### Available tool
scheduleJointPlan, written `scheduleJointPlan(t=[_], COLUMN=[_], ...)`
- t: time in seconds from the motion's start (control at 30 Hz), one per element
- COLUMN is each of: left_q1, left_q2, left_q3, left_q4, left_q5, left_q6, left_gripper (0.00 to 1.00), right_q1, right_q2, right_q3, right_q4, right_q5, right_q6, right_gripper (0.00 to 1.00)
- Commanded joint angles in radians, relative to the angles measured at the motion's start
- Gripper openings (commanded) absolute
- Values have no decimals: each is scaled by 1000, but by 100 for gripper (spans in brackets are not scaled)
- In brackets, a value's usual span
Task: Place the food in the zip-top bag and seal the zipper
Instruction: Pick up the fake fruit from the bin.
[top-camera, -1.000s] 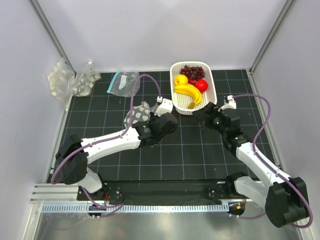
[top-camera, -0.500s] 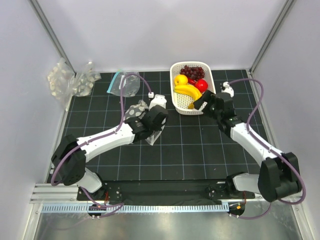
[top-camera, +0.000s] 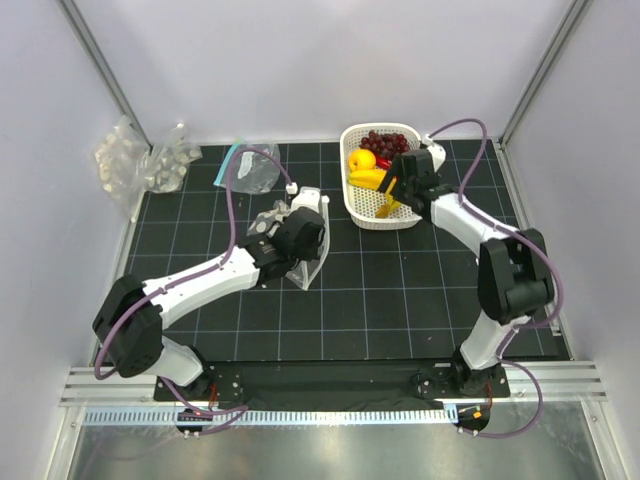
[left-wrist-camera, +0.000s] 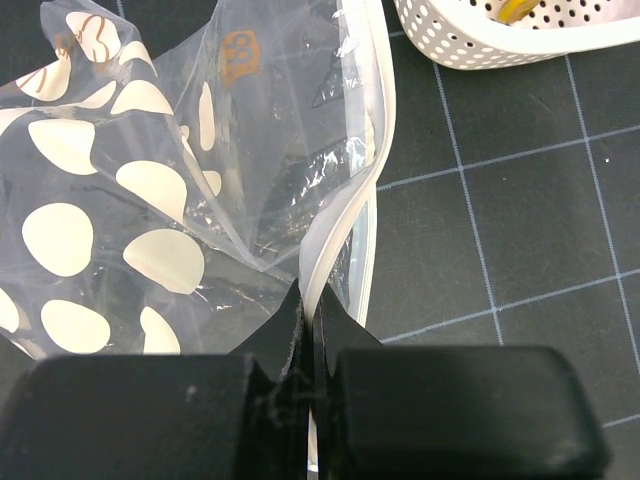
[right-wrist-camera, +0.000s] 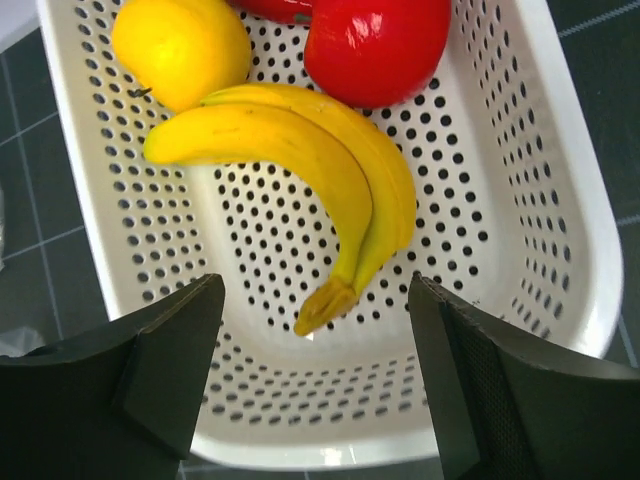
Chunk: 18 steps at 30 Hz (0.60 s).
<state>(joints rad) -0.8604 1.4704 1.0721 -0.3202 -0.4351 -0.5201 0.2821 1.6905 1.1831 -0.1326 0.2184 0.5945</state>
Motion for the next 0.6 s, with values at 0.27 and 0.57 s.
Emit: scheduleJointPlan(t=[0.27, 0.57], left_q1=[0, 0], left_q2=[-62, -90], left_q3=[-14, -29], left_q4=[49, 53], left_q5=[9, -10], left_q6=[-18, -14], left_gripper=[1, 0], right_q1=[52, 61], right_q2=[288, 188], right_q3=[228, 158], right_q4=[-117, -41], right_q5=[197, 228], right_q6=[-19, -5], right_gripper=[85, 24])
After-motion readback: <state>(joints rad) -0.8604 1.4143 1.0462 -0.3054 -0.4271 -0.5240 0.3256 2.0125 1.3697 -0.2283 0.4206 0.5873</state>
